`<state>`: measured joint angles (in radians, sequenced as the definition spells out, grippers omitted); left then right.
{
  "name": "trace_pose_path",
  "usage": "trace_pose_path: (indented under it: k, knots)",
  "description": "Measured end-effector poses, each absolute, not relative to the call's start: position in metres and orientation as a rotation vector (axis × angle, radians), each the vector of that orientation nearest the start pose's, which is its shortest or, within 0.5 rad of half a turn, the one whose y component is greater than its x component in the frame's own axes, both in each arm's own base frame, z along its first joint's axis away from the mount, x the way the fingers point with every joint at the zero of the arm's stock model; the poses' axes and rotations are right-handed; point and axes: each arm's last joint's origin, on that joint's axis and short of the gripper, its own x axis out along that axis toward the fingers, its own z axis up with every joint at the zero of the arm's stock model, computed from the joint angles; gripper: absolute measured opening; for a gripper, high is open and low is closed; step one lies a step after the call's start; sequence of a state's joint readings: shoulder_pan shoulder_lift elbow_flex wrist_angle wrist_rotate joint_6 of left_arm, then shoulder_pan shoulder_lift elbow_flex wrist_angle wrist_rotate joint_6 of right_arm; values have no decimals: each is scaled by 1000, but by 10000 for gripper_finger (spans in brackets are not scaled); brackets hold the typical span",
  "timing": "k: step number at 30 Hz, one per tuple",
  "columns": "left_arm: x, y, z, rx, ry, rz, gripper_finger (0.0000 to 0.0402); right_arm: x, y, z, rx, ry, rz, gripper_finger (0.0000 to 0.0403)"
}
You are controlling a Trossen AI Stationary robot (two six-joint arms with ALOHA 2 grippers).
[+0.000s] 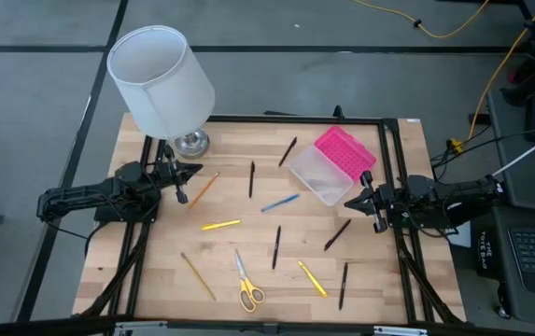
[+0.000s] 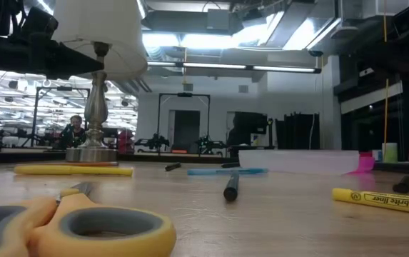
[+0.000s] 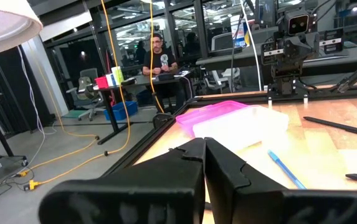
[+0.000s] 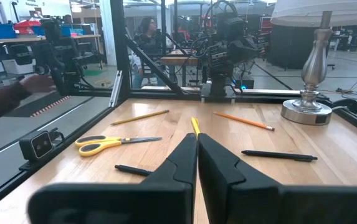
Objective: Pick & place school supplies into a supply box
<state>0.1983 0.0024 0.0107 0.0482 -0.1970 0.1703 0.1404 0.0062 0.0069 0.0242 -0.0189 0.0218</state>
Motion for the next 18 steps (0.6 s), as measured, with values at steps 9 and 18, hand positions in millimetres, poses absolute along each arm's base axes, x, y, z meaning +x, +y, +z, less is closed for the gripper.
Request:
trace_pose_path:
  k: [9, 18]
  knots:
    - [94, 24, 172, 115, -34, 386, 4, 97, 14, 168, 20, -30, 159, 20]
    - [95, 22, 172, -33, -61, 288, 4, 97, 14, 169, 33, -39, 159, 20]
